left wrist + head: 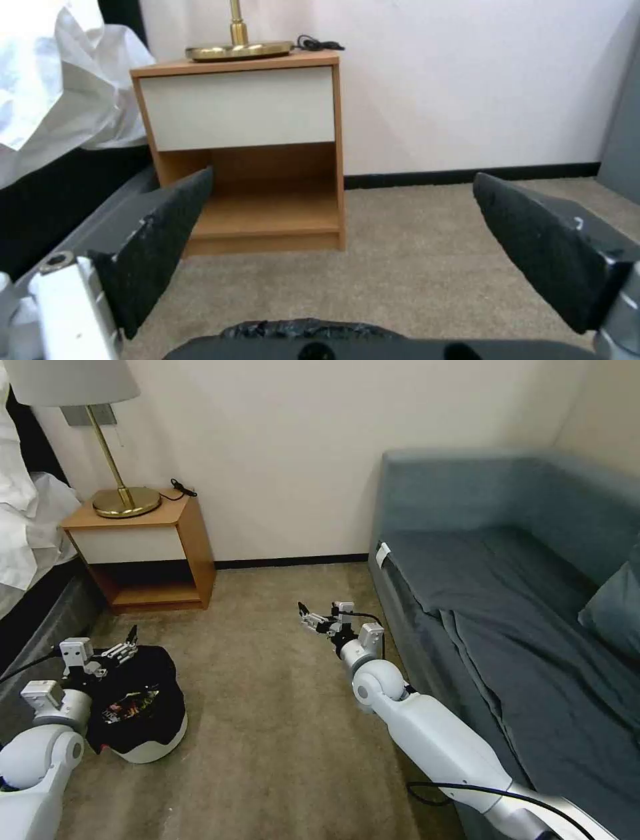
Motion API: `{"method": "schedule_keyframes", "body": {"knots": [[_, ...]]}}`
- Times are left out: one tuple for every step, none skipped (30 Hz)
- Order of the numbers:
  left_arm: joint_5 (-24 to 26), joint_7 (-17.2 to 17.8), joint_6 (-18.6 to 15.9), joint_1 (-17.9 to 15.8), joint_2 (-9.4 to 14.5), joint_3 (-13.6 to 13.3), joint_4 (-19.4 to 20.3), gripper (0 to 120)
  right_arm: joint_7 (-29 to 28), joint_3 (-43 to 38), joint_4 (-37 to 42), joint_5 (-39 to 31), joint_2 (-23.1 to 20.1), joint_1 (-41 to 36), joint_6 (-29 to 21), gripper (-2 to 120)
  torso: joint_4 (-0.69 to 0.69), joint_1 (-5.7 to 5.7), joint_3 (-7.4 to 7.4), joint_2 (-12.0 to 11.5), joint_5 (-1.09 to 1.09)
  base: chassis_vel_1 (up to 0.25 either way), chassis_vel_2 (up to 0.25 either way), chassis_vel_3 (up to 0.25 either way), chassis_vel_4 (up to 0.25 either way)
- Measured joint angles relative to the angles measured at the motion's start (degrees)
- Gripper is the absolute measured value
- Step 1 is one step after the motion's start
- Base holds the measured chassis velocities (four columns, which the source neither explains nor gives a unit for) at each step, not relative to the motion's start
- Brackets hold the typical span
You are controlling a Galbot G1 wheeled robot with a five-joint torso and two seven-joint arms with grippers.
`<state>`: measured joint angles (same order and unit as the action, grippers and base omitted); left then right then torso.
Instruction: Pick up the trash bin, then pick up the garbage on the floor and place it into the trash bin.
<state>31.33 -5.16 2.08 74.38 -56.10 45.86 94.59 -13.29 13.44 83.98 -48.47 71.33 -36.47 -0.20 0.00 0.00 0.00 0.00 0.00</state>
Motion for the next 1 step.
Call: {"method": "schedule_keyframes", "body": {"knots": [[0.0, 0.0, 0.0, 0.0, 0.0, 0.0, 0.0, 100, 0.0, 0.0, 0.0, 0.0, 0.0, 0.0, 0.0, 100, 0.00, 0.00, 0.00, 0.0, 0.00, 0.000, 0.000, 0.000, 0.000]]}}
